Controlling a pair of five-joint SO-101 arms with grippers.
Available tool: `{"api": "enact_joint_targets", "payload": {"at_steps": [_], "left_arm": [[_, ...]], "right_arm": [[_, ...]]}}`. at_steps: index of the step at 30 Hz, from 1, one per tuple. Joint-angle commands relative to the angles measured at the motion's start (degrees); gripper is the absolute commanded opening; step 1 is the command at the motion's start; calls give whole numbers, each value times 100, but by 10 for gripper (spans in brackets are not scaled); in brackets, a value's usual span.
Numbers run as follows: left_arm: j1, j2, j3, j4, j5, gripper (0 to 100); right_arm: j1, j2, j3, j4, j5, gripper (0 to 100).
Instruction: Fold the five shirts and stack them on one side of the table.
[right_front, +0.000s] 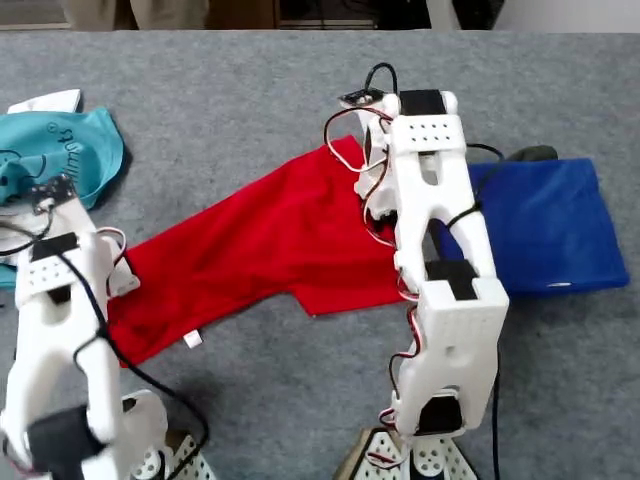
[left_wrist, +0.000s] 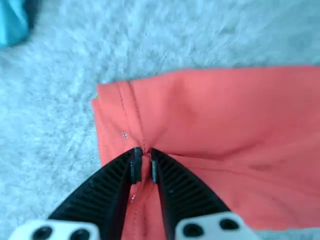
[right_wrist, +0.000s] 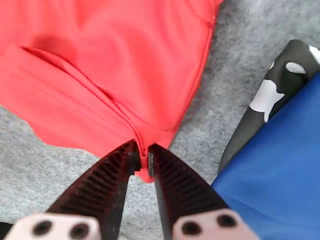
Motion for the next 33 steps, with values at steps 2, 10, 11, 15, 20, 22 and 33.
{"api": "enact_joint_targets", "payload": {"at_steps": [2,10,11,15,20,22,33], "left_arm": [[62,-1033,-167,554,-44,18],[105,-1877,-440,1380,-53,19],[105,-1895,-440,1415,-53,19],[88,-1912,-431,1556,-70,21],[79,-1877,-387,1591,-79,57],[79,-1877,-387,1618,-79,101],[70,-1877,-158,1582,-79,16]], "right_arm": [[-66,-453,-189,132,-44,4],[-92,-453,-198,132,-44,4],[-92,-453,-198,132,-35,4],[-92,-453,-189,132,-35,4],[-101,-453,-4,132,-35,4],[-101,-453,101,132,-35,4],[-92,-453,207,132,-44,4]]}}
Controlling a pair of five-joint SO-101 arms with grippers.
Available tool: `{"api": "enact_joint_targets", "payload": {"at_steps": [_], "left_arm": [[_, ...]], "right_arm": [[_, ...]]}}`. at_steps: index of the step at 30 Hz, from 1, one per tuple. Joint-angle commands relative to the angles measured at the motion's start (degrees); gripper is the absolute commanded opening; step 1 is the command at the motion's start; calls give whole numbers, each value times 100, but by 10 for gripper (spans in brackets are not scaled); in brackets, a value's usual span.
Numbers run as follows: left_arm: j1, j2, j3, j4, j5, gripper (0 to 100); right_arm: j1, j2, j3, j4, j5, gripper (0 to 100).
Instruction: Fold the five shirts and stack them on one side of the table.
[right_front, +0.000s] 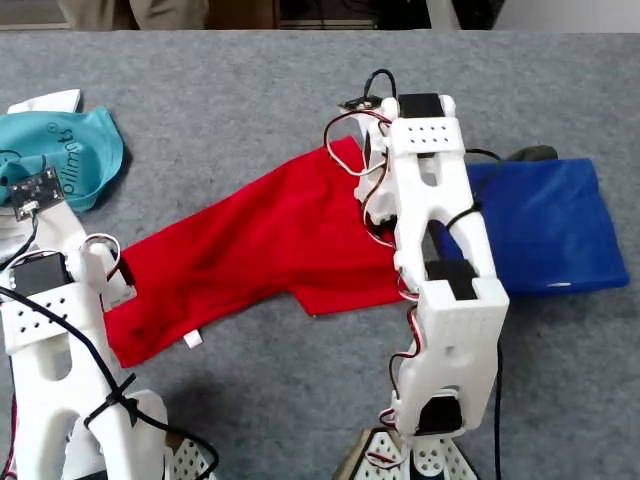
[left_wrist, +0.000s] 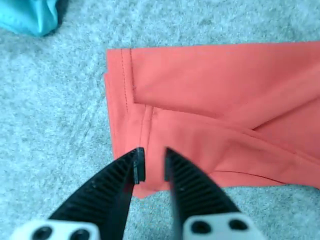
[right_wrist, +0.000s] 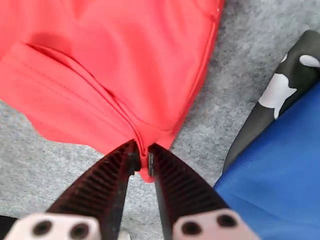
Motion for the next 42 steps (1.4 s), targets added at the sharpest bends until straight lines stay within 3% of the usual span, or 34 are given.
{"api": "enact_joint_targets", "payload": {"at_steps": [1,5,9,16,24,42], "left_arm": [[0,-92,-35,18,-35,25],[-53,-84,62,-316,-35,36],[-545,4,369,-976,-35,124],[-624,1455,308,-1547,-123,115],[-615,2809,-404,-1556,-123,115],[-519,2941,-114,-1723,35,118]], "right_arm": [[-92,-453,-4,132,-53,4],[-92,-453,-4,132,-62,4],[-92,-453,-4,132,-62,4],[-101,-453,-4,132,-44,4],[-101,-453,-4,132,-35,4],[-101,-453,-4,132,-35,4]]}}
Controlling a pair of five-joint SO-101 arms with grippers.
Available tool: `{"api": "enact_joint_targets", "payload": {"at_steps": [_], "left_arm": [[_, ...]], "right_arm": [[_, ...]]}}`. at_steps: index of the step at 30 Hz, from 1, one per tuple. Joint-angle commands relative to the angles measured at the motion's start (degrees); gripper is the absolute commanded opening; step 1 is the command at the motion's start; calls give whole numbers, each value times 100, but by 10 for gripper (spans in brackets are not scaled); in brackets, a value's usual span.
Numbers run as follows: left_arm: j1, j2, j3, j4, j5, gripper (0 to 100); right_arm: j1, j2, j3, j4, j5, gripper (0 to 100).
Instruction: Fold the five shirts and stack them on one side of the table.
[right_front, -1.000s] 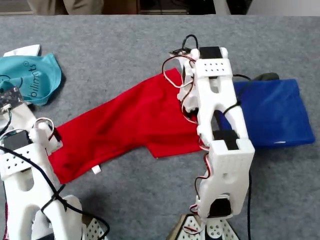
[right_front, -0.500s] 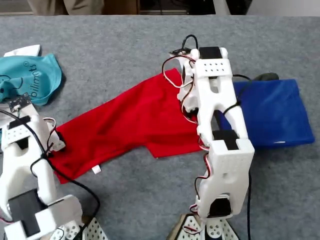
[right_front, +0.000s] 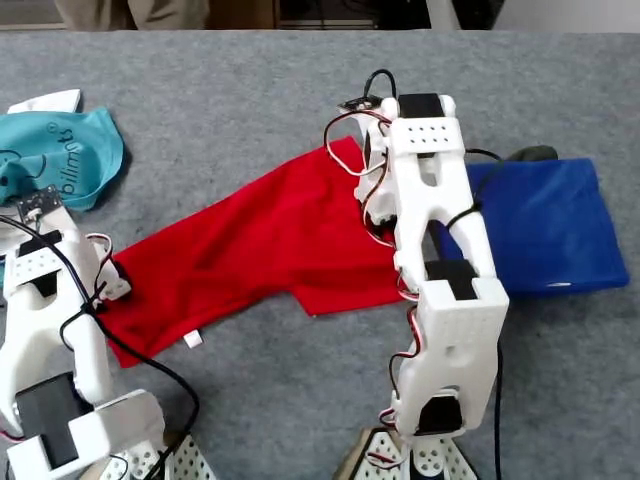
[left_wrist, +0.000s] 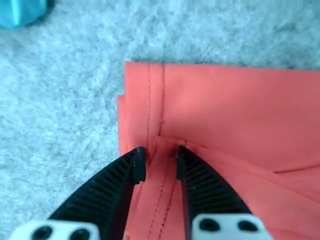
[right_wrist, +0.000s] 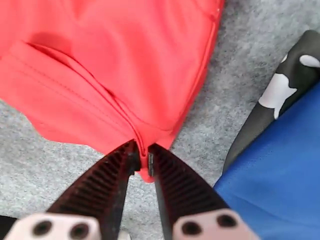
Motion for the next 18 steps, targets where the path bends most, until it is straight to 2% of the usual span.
{"api": "enact_joint_targets", "payload": {"at_steps": [1,7,11,18], "left_arm": [[35,-22,35,-53,62,118],[35,-22,123,-53,44,125],[35,-22,149,-53,26,184],[35,-13,149,-62,26,184]], "right_arm": [[-101,-453,-4,132,-35,4],[-101,-453,-4,132,-35,4],[-101,-453,-13,123,-26,4],[-101,-453,-22,123,-26,4]]}}
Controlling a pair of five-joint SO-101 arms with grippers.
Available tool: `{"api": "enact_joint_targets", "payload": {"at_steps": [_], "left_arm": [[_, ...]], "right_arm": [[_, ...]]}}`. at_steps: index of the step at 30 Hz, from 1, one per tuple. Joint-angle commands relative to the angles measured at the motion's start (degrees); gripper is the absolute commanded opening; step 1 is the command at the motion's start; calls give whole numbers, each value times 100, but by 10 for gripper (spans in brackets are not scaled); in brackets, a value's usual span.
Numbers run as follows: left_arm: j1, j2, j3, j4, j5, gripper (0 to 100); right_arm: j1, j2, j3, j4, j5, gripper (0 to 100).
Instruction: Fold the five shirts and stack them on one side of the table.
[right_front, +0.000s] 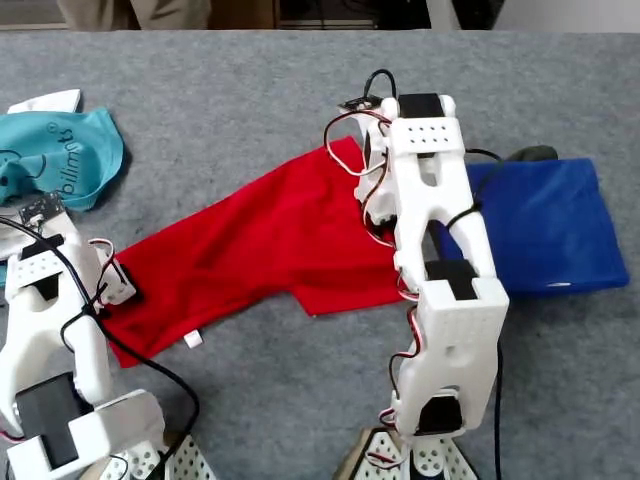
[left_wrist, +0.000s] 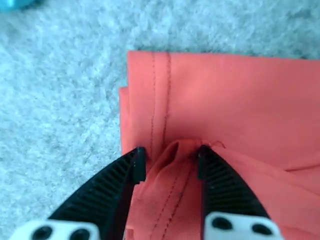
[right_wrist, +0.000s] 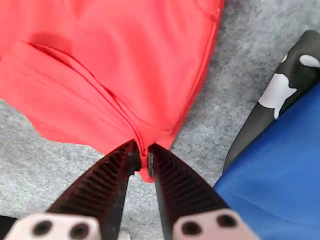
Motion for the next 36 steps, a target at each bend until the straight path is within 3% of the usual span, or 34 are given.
{"api": "enact_joint_targets", "payload": {"at_steps": [1,18,24,29,36], "left_arm": [[35,-13,9,-62,0,179],[44,-13,53,-229,35,22],[369,-119,-44,-149,44,19],[378,-760,-492,484,35,19],[378,-2343,-1802,1969,9,19]], "right_arm": [[-101,-453,-22,123,-26,4],[-101,-453,-22,123,-26,4],[-101,-655,-66,123,-26,4],[-101,-1332,-356,105,-26,4],[-101,-2246,-1938,114,-70,4]]}}
